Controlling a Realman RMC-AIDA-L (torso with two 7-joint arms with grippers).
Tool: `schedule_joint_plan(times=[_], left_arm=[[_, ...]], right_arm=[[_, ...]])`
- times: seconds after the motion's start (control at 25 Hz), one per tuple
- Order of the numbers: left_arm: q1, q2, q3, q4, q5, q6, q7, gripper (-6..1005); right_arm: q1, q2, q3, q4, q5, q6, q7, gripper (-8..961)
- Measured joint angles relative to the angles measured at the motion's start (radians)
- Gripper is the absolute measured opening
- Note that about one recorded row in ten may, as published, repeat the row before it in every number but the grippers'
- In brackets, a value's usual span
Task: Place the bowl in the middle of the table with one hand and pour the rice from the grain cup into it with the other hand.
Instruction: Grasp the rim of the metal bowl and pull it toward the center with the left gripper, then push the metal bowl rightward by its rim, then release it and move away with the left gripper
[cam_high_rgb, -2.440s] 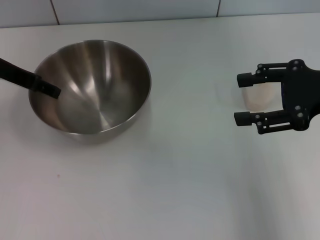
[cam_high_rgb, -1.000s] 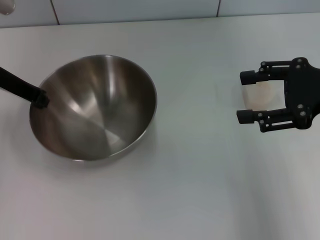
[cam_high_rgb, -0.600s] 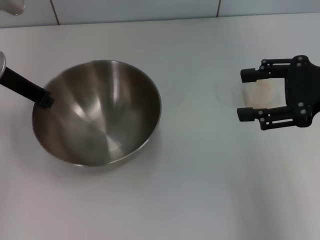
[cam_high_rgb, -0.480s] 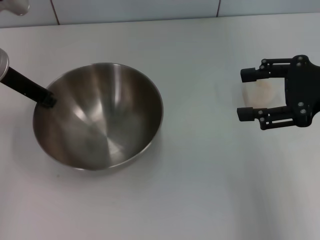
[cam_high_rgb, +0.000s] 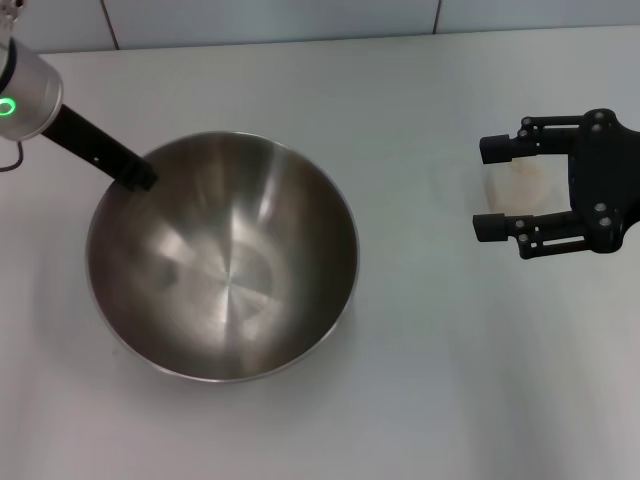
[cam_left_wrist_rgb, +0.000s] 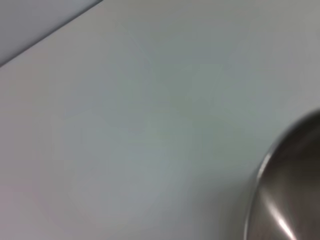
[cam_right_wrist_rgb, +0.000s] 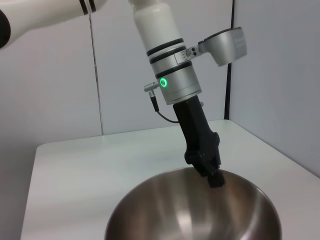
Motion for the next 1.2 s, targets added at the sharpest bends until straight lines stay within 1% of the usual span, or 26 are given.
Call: schedule_joint_plan(times=[0.08, 0.2, 0.52, 0.56, 0.64, 0.92, 1.2], left_arm=[[0.000, 0.000, 0.000, 0.000, 0.000, 0.000, 0.000, 47], [-0.024, -0.001, 0.021, 0.022, -0.021, 0.007, 0.006, 41], [-0.045, -0.001, 0.049, 0.037, -0.029, 0.008, 0.021, 37], [-0.061, -0.002, 0.048, 0.037, -0.067, 0.010, 0.026, 36], [-0.068, -0.002, 0.051, 0.039, -0.093, 0.013, 0.027, 37], [-0.093, -0.004, 0.057, 0.040, -0.140, 0.023, 0.036, 39], [-0.111, -0.007, 0.077, 0.030, -0.156, -0.020, 0.040, 42]], right_arm=[[0.000, 0.000, 0.000, 0.000, 0.000, 0.000, -0.002, 773], [0.000, 0.001, 0.000, 0.000, 0.000, 0.000, -0.004, 773], [-0.003, 0.001, -0.001, 0.003, 0.000, 0.000, -0.005, 774], [-0.003, 0.001, -0.001, 0.005, 0.000, 0.000, -0.006, 774], [-0.001, 0.000, 0.000, 0.015, 0.000, 0.000, -0.009, 773], [0.000, -0.001, 0.000, 0.017, 0.000, 0.000, -0.010, 773], [0.001, -0.001, 0.000, 0.017, 0.000, -0.006, -0.010, 774]])
